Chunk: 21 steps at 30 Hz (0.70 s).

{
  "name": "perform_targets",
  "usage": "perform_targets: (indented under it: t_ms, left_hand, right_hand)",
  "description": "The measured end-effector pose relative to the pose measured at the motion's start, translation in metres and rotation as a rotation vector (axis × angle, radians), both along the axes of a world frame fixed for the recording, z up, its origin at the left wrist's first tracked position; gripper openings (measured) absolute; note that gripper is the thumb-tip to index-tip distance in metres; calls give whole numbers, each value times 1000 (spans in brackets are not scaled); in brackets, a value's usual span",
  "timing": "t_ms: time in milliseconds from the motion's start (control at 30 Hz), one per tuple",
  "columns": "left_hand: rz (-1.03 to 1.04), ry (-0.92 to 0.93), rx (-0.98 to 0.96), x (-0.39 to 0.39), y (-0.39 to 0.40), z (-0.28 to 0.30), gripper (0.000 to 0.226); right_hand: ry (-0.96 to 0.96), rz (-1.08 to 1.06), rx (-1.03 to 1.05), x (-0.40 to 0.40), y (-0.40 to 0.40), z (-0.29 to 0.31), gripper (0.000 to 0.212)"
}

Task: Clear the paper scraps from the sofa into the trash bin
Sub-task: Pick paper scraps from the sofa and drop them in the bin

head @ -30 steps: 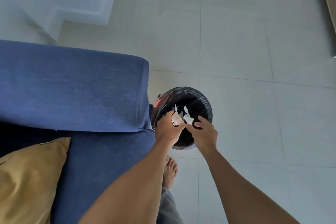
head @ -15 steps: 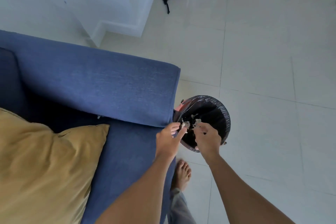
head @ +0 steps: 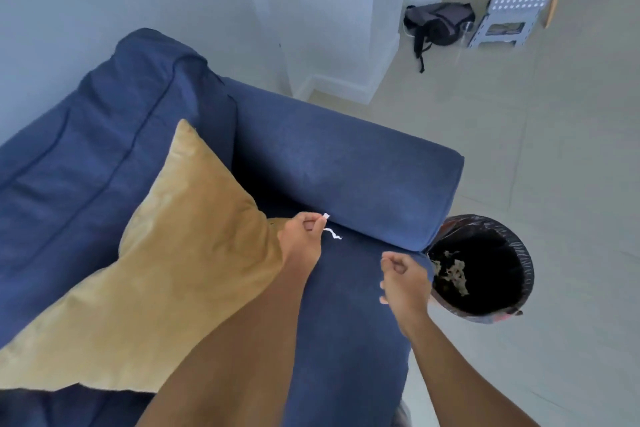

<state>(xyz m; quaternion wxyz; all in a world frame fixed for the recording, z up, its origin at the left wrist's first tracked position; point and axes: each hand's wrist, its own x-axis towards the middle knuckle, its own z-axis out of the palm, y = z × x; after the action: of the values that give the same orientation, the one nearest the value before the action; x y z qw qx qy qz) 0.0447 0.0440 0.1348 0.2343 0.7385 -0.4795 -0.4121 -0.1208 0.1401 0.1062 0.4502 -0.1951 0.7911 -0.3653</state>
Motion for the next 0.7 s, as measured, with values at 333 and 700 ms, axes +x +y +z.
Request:
perform_targets:
  t_ms: [333, 700]
  left_hand:
    - [88, -62, 84, 45, -91, -82, 20]
    - [242, 16, 237, 96, -156, -176, 15]
  right_hand:
    - [-33, 122, -53, 59, -88, -77, 27]
    - [336, 339, 185, 140, -203, -161, 38]
